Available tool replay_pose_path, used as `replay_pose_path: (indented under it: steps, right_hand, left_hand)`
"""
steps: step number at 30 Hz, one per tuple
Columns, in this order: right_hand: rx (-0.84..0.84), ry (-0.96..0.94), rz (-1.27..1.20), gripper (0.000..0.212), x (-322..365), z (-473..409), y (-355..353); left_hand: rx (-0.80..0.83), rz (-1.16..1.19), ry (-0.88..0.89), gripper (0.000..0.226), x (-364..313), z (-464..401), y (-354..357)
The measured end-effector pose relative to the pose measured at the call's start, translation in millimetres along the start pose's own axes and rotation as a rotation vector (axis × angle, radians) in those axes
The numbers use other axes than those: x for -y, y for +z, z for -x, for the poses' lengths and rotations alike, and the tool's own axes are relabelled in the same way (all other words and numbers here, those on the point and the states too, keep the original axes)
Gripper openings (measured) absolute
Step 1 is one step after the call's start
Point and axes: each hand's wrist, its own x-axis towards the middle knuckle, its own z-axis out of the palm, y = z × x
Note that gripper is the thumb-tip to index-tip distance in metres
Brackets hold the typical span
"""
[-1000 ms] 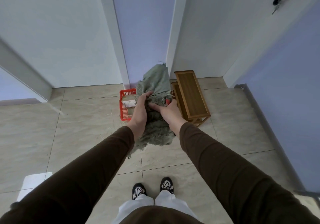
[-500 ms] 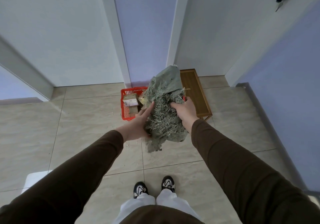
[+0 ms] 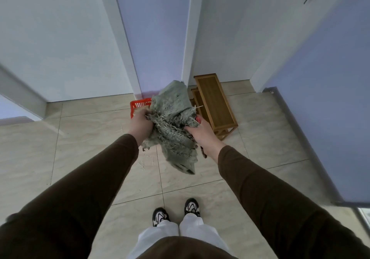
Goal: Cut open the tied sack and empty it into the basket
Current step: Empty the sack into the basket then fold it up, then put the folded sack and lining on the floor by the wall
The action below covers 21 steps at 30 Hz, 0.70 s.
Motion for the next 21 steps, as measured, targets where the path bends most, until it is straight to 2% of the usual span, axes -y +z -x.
replay_pose_path:
  steps: [2, 5, 8, 9, 11, 16, 21]
  right_hand:
    - [0.03, 0.03, -0.082, 0.06, -5, 1, -4]
    - [0.016, 0.09, -0.202, 0.025, -18, 2, -20]
    - [-0.051, 0.131, -0.283, 0.033, -27, 8, -41]
    - [-0.077, 0.128, -0.311, 0.033, -30, 10, -48]
    - [-0.097, 0.14, -0.38, 0.028, -34, 15, -60]
    - [-0.091, 0.219, -0.552, 0.014, -51, 28, -103]
    - [-0.027, 0.216, -0.687, 0.037, -86, 32, -176]
  left_hand:
    - [0.073, 0.126, -0.098, 0.032, 0, -1, 9]
    - [0.264, 0.369, -0.173, 0.03, 0, 3, 22]
    - [0.466, 0.709, -0.3, 0.024, 1, 10, 41]
    - [0.52, 0.775, -0.33, 0.03, 0, 12, 50]
    - [0.574, 0.798, -0.344, 0.044, -5, 15, 71]
    - [0.697, 0.746, -0.336, 0.054, -28, 26, 127]
    - [0.828, 0.712, -0.386, 0.085, -56, 38, 191]
